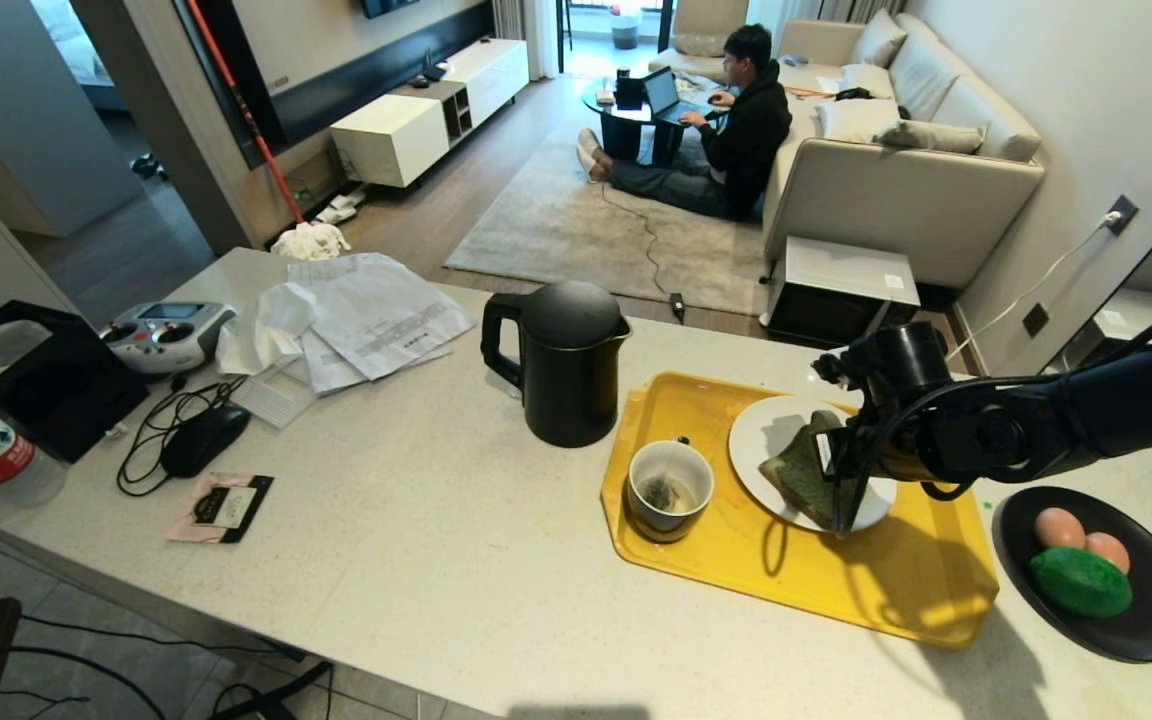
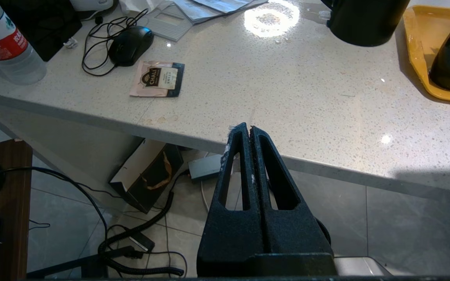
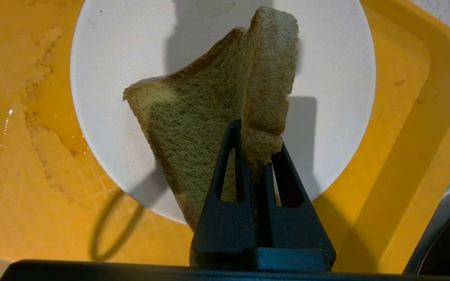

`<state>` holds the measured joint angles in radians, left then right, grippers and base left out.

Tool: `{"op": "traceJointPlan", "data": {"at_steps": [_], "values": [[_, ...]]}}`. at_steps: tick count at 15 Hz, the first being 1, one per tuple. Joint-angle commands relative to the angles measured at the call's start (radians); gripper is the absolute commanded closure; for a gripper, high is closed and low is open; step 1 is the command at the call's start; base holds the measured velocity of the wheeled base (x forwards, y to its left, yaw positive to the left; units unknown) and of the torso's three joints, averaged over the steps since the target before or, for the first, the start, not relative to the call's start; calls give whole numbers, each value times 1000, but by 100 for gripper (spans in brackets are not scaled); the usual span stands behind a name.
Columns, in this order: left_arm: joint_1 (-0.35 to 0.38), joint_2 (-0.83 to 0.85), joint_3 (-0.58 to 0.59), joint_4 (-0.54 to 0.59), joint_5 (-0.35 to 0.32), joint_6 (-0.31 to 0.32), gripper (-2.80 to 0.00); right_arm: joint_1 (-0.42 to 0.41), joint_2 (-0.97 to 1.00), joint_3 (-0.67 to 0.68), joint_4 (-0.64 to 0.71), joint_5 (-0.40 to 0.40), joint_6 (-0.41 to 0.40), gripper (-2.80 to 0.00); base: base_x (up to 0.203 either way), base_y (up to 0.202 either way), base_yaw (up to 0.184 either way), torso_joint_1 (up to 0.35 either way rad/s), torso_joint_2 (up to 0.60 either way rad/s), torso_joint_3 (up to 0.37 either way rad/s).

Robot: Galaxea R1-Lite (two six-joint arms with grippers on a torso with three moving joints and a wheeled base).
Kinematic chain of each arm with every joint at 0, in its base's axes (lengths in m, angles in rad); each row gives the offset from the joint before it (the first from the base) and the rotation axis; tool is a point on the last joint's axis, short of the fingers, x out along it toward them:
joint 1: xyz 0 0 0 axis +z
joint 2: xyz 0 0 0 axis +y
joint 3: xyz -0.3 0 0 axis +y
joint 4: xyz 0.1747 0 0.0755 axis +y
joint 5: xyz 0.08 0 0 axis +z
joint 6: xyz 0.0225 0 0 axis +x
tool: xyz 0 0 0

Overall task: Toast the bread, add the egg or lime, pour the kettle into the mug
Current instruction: Put the baked bread on a plate

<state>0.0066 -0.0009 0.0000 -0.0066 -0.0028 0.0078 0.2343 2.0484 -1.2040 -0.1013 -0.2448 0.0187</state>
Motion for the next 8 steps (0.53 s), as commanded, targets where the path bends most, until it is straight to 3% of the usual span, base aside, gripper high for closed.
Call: {"op": "traceJointPlan", "data": {"at_steps": [1, 2, 8], "values": [[1, -1, 0, -1, 0, 0, 0, 0, 5, -2, 0, -1, 0, 0, 0, 0, 0, 0, 0, 0], [0, -1, 0, 0, 0, 0, 0, 0, 5, -2, -1, -6, 1, -280, 0, 0, 0, 0, 0, 0], [0, -1, 0, 0, 0, 0, 0, 0, -22, 29, -74, -11, -2, -280, 0, 0, 0, 0, 0, 0]]}}
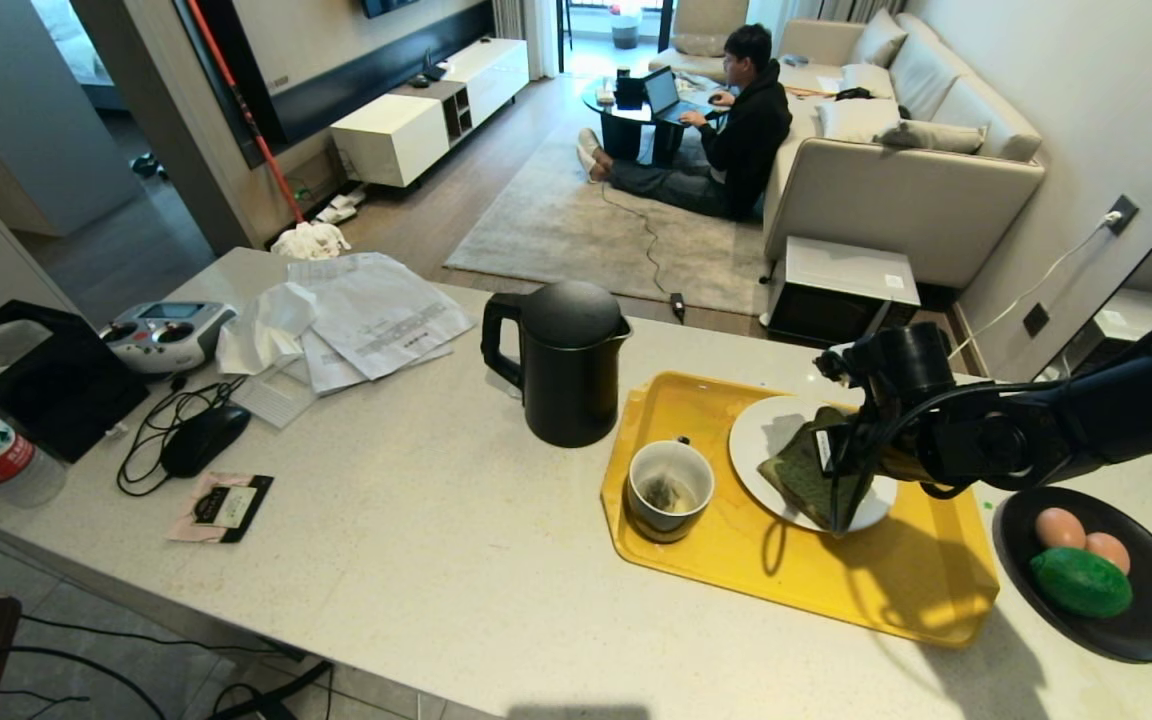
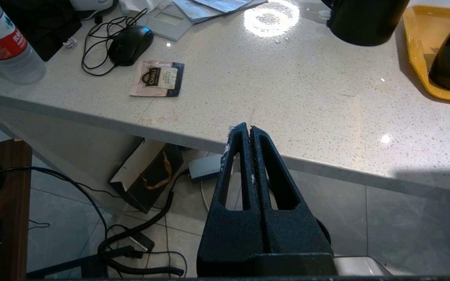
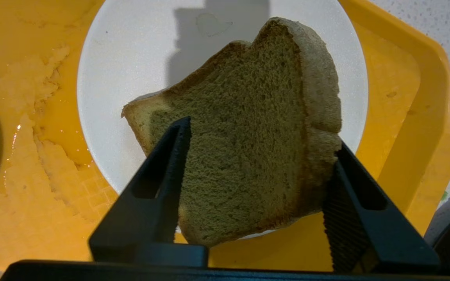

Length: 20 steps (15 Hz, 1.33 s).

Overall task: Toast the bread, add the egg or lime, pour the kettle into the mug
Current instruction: Put the baked bread on a plate

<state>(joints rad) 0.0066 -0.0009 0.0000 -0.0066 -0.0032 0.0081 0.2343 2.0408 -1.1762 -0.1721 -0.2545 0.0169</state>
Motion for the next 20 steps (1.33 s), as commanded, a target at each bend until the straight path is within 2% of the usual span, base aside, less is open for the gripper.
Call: {"op": "traceJointPlan", "data": {"at_steps": [1, 9, 20], "values": [[0, -1, 0, 0, 0, 0, 0, 0, -17, -2, -3, -2, 0, -280, 0, 0, 0, 0, 0, 0], [1, -1, 0, 0, 0, 0, 0, -24, -47, -5, -23, -2, -56, -280, 0, 0, 0, 0, 0, 0], [0, -1, 0, 0, 0, 0, 0, -32, -167, -10, -16, -3, -66, -280, 0, 0, 0, 0, 0, 0]]}}
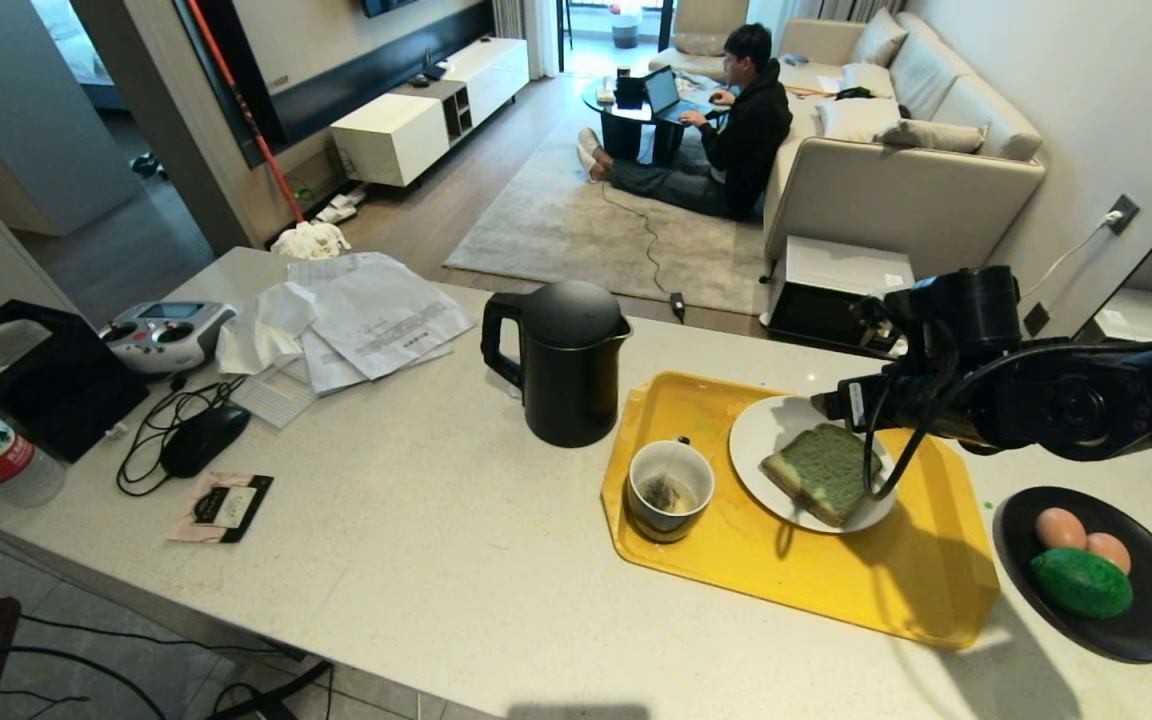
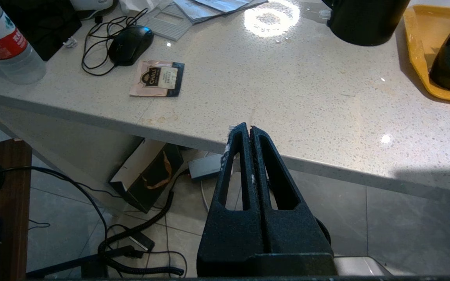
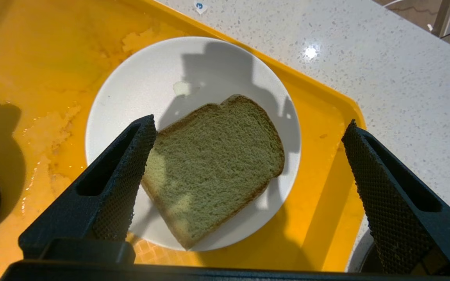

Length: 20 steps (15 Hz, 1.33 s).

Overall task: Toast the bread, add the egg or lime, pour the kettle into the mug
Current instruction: Put the baked bread on a plate, then pick up the egg

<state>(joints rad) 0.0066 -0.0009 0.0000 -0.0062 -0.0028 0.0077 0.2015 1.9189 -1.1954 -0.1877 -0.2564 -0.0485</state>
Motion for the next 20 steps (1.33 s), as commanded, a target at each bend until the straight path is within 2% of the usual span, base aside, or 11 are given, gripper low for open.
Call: {"op": "traceJointPlan", "data": {"at_steps": [1, 2, 9, 15, 20], "values": [[1, -1, 0, 0, 0, 0, 0, 1, -75, 20, 0, -1, -1, -280, 0, 0, 0, 0, 0, 0], [0, -1, 0, 0, 0, 0, 0, 1, -106, 33, 1, -1, -2, 0, 0, 0, 0, 0, 0, 0], [0, -1, 0, -1, 0, 0, 0, -3, -366, 185, 7, -2, -24, 0, 0, 0, 0, 0, 0, 0], [1, -1, 0, 0, 0, 0, 0, -79, -617, 351, 41, -1, -52, 0, 0, 0, 0, 0, 0, 0], [1, -1, 0, 0, 0, 0, 0, -92, -833, 498, 53, -1, -64, 0, 0, 0, 0, 0, 0, 0]]}}
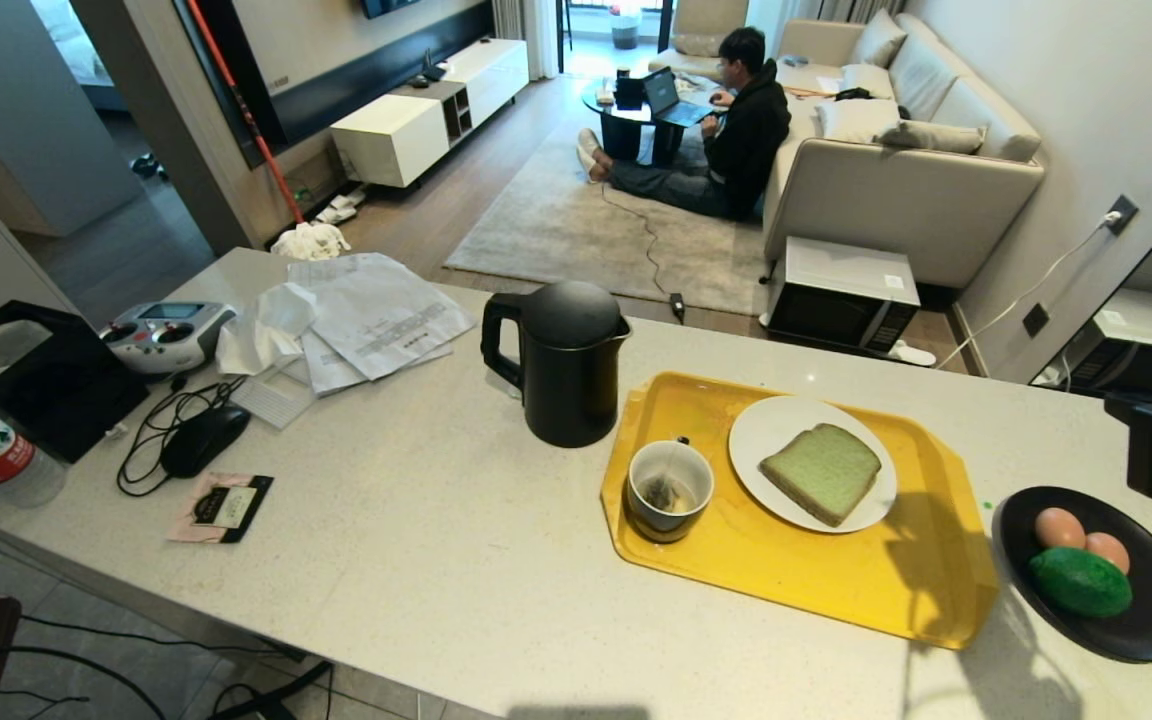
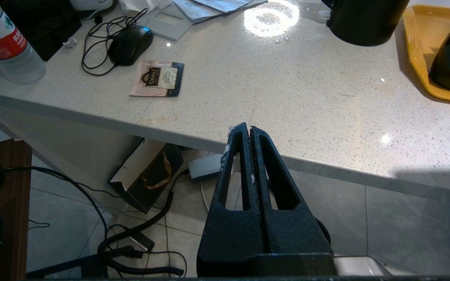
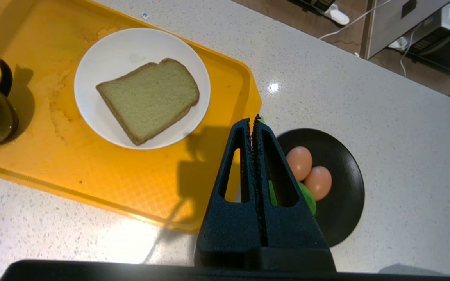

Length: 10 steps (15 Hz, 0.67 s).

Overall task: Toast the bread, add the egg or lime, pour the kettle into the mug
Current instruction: Pick up the egg

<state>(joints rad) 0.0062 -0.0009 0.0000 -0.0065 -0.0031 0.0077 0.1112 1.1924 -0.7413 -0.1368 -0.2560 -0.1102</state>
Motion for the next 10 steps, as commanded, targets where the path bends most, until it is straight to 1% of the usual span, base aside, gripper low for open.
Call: {"op": "traceJointPlan", "data": {"at_steps": [1, 3, 7, 10], "values": [[1, -1, 0, 0, 0, 0, 0, -6, -150, 72, 6, -2, -3, 0, 0, 0, 0, 0, 0, 0], [1, -1, 0, 0, 0, 0, 0, -23, -249, 122, 8, -1, -1, 0, 0, 0, 0, 0, 0, 0], [1, -1, 0, 0, 0, 0, 0, -63, -458, 169, 8, 0, 1, 0, 0, 0, 0, 0, 0, 0], [0, -1, 0, 0, 0, 0, 0, -84, -576, 225, 9, 0, 0, 0, 0, 0, 0, 0, 0, 0]]}}
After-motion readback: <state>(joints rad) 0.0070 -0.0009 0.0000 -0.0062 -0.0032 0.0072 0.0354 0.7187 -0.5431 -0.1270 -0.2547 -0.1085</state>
